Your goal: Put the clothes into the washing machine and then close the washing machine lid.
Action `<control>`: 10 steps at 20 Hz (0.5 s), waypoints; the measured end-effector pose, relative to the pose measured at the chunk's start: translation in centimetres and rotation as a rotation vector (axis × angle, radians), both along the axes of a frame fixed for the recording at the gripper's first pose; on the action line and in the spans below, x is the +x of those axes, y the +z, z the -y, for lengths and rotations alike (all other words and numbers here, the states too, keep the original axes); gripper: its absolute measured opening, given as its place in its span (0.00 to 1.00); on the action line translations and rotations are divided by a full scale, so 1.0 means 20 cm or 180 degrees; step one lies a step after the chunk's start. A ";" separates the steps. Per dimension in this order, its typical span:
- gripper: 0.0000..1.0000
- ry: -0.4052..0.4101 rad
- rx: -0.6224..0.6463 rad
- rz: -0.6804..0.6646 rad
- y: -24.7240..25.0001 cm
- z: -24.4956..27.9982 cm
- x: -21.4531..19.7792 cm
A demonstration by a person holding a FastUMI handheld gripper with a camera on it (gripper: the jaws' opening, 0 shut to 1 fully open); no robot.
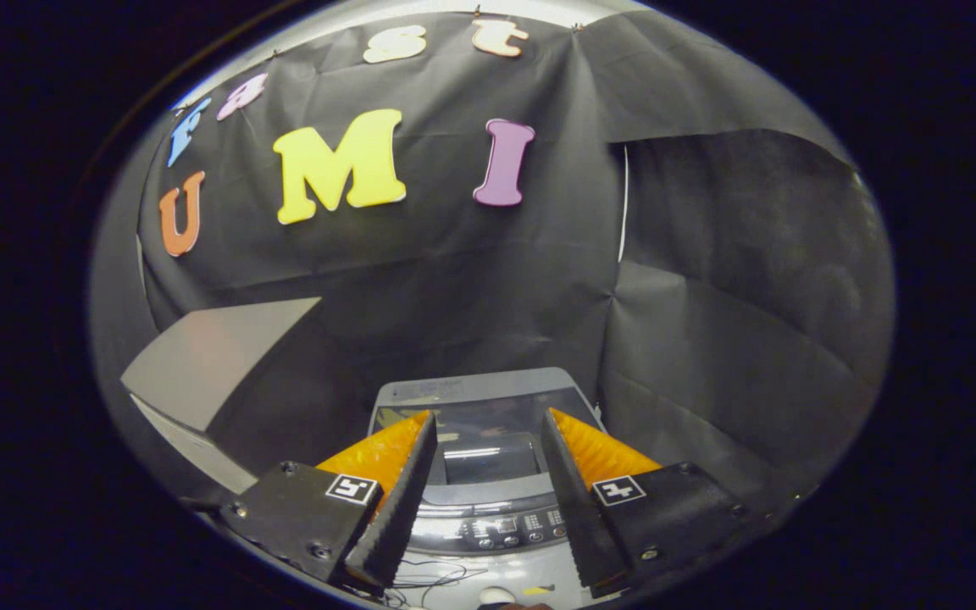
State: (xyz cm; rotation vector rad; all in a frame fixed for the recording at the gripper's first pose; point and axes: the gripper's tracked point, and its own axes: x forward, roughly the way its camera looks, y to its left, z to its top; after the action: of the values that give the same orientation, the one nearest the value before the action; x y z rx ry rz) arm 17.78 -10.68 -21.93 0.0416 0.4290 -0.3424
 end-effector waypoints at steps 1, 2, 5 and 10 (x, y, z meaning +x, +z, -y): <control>0.78 -0.0001 -0.0022 0.0086 0.05 -0.03 -0.05; 0.78 -0.0023 -0.0054 0.0181 0.10 -0.04 -0.10; 0.78 0.0006 -0.0120 0.0450 0.24 -0.12 -0.28; 0.78 0.0260 -0.0384 0.0970 0.58 -0.23 -0.61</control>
State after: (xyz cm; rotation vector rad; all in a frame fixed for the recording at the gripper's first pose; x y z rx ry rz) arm 5.48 -6.05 -10.37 -0.0412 0.1074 -0.2752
